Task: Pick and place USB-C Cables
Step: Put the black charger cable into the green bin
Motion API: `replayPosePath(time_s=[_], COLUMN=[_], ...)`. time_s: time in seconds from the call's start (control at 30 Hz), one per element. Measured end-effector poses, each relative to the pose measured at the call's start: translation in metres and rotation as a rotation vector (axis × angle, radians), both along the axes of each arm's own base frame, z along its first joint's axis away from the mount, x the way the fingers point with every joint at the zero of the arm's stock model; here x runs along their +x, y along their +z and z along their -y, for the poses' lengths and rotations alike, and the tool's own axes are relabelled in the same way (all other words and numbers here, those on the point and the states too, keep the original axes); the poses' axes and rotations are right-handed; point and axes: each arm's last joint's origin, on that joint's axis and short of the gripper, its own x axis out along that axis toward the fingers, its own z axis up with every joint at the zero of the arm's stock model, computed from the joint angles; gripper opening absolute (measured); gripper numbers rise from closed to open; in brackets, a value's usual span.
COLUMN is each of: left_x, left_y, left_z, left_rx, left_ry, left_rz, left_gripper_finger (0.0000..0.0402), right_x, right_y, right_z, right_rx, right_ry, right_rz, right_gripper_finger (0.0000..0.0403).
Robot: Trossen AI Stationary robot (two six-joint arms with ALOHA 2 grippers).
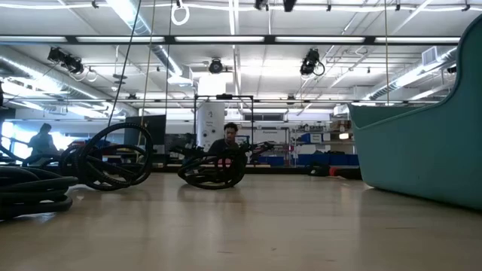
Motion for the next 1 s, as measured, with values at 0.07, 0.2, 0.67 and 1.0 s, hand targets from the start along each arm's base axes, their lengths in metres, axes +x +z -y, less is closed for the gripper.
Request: replayPosePath(time_s=[0.07,0.2,0.67,1.0], left_x=[-0.001,-0.002,0.001,0.002], left_y=[-0.007,-0.020,-0.025,-0.025], left_z=[0.002,0.001,-0.016,-0.027], left_rx=[-0.013,-0.060,-0.013,-0.024], left_ry=[-0.005,0.020,0.128,0.165], left_rz=[-0.070,-0.211,-0.239,-0.239], left_gripper_finger=[0.0210,0.0191,0.0176,0.0176], right_x=[-0.012,-0.040,-0.081,-0.048], right_y=[0.000,0.000,-0.036,-0.079], right_z=[-0.002,-0.017,-0.104,-0.142], right_rx=[0.024,0.142,0.493,0.418], right_ry=[-0.008,-0.005,-0.060,-0.082], right_rz=[-0.057,-0.202,-0.853,-1.180], right_gripper_finger=[0.0017,0.0017,0.0017,0.0016])
